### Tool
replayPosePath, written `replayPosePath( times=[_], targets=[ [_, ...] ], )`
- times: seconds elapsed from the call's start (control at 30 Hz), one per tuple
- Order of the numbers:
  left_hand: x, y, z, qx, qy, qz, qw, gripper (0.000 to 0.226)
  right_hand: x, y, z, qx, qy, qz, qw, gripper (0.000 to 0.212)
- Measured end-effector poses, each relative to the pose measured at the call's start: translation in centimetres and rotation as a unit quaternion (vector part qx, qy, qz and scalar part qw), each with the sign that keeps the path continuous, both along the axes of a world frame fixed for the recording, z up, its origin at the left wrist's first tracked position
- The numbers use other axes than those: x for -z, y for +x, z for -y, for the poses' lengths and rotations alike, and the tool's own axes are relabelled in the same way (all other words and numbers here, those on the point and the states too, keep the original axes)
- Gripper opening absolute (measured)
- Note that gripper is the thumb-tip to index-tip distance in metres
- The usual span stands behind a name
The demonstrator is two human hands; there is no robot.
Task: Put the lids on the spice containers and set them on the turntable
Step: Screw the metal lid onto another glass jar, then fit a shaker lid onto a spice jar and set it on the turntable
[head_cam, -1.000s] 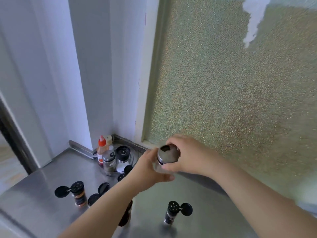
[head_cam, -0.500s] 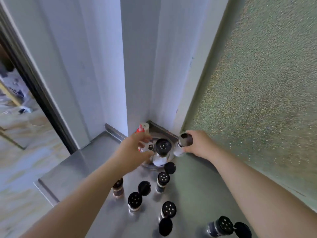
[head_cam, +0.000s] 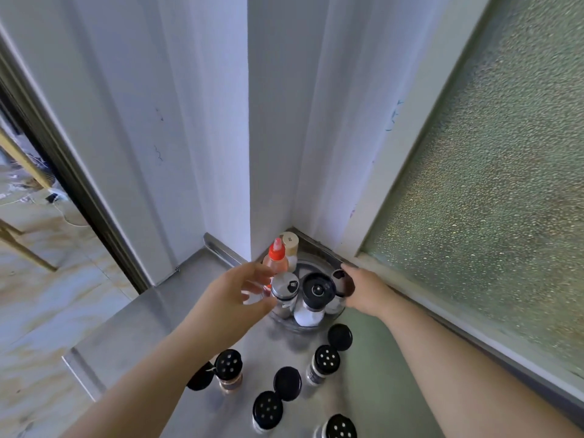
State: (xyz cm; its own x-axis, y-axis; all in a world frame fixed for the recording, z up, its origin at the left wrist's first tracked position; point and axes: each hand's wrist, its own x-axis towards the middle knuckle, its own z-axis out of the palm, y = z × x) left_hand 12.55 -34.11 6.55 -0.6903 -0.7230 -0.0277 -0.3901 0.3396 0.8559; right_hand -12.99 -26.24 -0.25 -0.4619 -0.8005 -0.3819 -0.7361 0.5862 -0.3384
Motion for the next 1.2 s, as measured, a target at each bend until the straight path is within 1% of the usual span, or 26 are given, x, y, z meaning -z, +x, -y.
replayPosePath(
  times=[0.03,0.1,0.13,0.2,0.33,0.4,0.47,0.53,0.6,0.67,0.73,0.8,0.87,0.9,0.97,1.1,1.17,1.2],
  targets=[
    [0.1,0.0,0.2,-0.002,0.001,0.0,1.0,0.029,-0.1,-0.2,-0.1,-0.004,0.024,0.017,1.0,0.088],
    [0.2,0.0,0.5,-0.005,-0.001,0.002,1.0,0.028,0.1,-1.1,-0.6,-0.006,0.061,0.047,0.997,0.09],
    [0.2,0.0,0.6,-0.007,-0.002,0.003,1.0,0.027,0.4,-1.5,-0.9,0.001,0.066,0.052,0.996,0.087],
    [0.3,-0.1,0.7,-0.015,0.001,0.001,1.0,0.025,1.6,-1.8,-1.4,0.013,0.061,0.035,0.997,0.08],
    [0.4,0.0,0.6,-0.023,0.007,-0.008,1.0,0.023,3.9,-0.2,-1.9,-0.03,0.072,0.003,0.997,0.057],
    [0.4,0.3,0.6,-0.029,0.013,-0.011,0.999,0.023,4.4,0.5,-2.3,-0.033,0.061,-0.006,0.998,0.051],
    [0.3,0.5,0.6,-0.036,0.016,-0.012,0.999,0.023,4.6,1.2,-2.7,-0.039,0.039,0.025,0.998,0.049],
    [0.1,0.4,0.4,-0.037,0.02,-0.015,0.999,0.024,5.0,1.7,-3.2,-0.041,0.028,0.088,0.995,0.053],
    [-0.3,0.2,0.1,-0.031,0.02,-0.014,0.999,0.024,5.3,1.3,-3.6,-0.043,0.016,0.11,0.993,0.065],
    [-0.5,0.1,-0.1,-0.027,0.019,-0.015,0.999,0.024,5.0,0.4,-3.9,-0.054,0.014,0.076,0.996,0.073],
    [-0.5,0.2,-0.3,-0.029,0.024,-0.018,0.999,0.023,5.0,-0.3,-3.9,-0.091,0.02,0.031,0.995,0.073],
    [-0.3,0.5,-0.4,-0.03,0.03,-0.015,0.999,0.022,5.1,-0.1,-3.6,-0.123,0.023,0.023,0.992,0.069],
    [-0.1,0.9,-0.5,-0.036,0.037,-0.012,0.999,0.02,5.7,0.5,-3.5,-0.135,0.025,0.041,0.99,0.064],
    [0.0,1.0,-0.6,-0.038,0.039,-0.01,0.998,0.02,6.1,0.8,-3.5,-0.132,0.019,0.053,0.99,0.063],
    [0.0,1.3,-0.8,-0.04,0.038,-0.006,0.998,0.018,6.7,1.0,-3.6,-0.113,0.013,0.075,0.991,0.069],
    [-0.2,1.5,-1.0,-0.039,0.031,-0.002,0.999,0.017,6.7,0.9,-4.2,-0.099,0.012,0.093,0.991,0.075],
    [-0.2,1.5,-1.2,-0.032,0.026,0.0,0.999,0.019,5.9,0.7,-5.2,-0.054,0.011,0.103,0.993,0.081],
    [-0.2,1.5,-1.4,-0.027,0.024,0.002,0.999,0.019,5.3,0.5,-5.7,-0.03,0.002,0.105,0.994,0.076]
  ],
)
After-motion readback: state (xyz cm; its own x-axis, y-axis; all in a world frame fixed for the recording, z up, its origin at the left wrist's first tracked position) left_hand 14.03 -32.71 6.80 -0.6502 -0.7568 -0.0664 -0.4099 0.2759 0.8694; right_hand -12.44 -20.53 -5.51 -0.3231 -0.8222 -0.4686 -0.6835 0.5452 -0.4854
